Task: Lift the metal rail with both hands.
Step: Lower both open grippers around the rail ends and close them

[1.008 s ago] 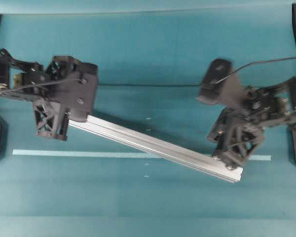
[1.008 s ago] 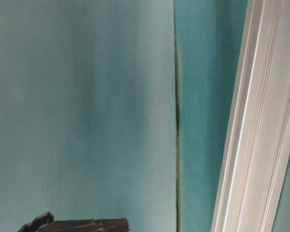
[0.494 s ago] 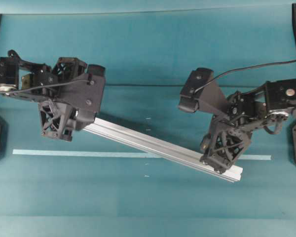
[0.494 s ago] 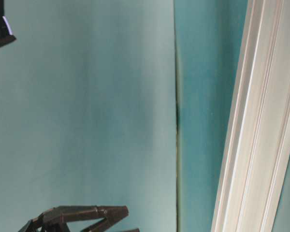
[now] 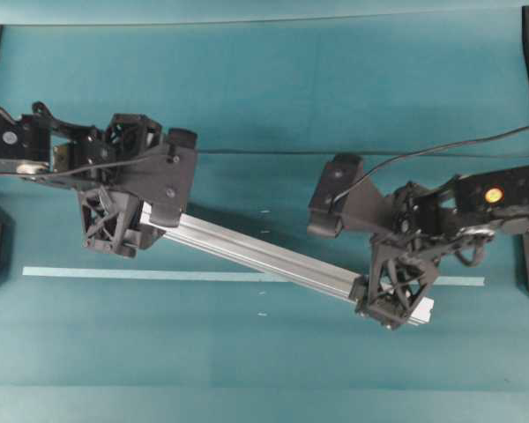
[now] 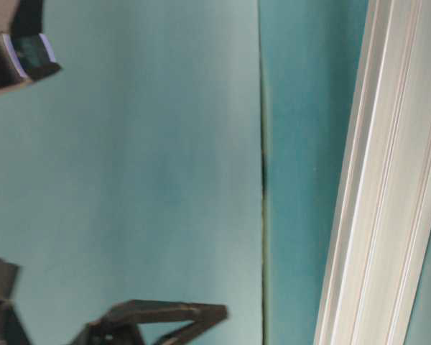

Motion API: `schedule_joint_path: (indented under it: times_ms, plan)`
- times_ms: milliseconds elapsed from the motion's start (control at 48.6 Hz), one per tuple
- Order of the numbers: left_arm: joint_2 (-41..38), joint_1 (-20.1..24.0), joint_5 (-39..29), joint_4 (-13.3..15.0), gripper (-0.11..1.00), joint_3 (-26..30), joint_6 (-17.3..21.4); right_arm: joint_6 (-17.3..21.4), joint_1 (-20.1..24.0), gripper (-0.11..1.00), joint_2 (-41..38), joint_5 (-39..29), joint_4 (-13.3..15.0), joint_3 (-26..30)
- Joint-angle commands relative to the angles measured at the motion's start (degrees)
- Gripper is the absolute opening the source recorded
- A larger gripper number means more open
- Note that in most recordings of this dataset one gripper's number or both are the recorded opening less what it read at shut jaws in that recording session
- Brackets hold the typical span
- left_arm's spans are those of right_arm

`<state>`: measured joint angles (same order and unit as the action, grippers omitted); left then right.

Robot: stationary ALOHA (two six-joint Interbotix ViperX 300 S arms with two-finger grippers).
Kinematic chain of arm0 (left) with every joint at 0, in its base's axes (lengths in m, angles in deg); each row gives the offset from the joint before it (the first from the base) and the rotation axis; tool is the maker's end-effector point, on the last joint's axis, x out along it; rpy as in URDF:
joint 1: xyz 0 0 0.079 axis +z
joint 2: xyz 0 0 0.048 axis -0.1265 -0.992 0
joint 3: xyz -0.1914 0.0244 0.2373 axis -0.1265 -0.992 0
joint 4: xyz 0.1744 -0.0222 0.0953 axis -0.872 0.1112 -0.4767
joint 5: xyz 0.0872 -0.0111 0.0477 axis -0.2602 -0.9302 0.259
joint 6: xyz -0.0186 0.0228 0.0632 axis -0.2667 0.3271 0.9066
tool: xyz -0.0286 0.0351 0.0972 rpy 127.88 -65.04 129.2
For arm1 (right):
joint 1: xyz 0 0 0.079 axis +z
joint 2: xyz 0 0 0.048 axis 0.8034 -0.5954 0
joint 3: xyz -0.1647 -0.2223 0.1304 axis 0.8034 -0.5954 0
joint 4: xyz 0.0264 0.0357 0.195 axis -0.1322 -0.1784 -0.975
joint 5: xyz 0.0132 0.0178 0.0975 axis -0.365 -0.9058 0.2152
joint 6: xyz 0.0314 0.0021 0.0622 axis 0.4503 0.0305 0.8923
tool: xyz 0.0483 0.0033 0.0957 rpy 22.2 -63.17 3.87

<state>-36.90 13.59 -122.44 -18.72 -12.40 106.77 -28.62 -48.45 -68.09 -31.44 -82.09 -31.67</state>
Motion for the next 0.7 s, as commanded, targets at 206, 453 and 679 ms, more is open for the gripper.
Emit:
schedule_joint_path:
  times_ms: [206, 453, 679]
  plan:
    - [-2.72, 0.26, 1.41, -0.09, 0.97, -0.44, -0.35, -0.35, 0.97, 1.00, -4.13, 2.20, 0.09, -0.35]
    - [-5.45, 0.26, 3.69, -0.09, 0.97, -2.11, -0.62, -0.35, 1.85, 1.00, -6.24, 6.86, 0.09, -3.34]
    - [-7.73, 0.26, 7.65, -0.09, 0.97, -3.78, -1.23, 0.00, 2.81, 1.00, -8.09, 11.95, 0.09, -5.62]
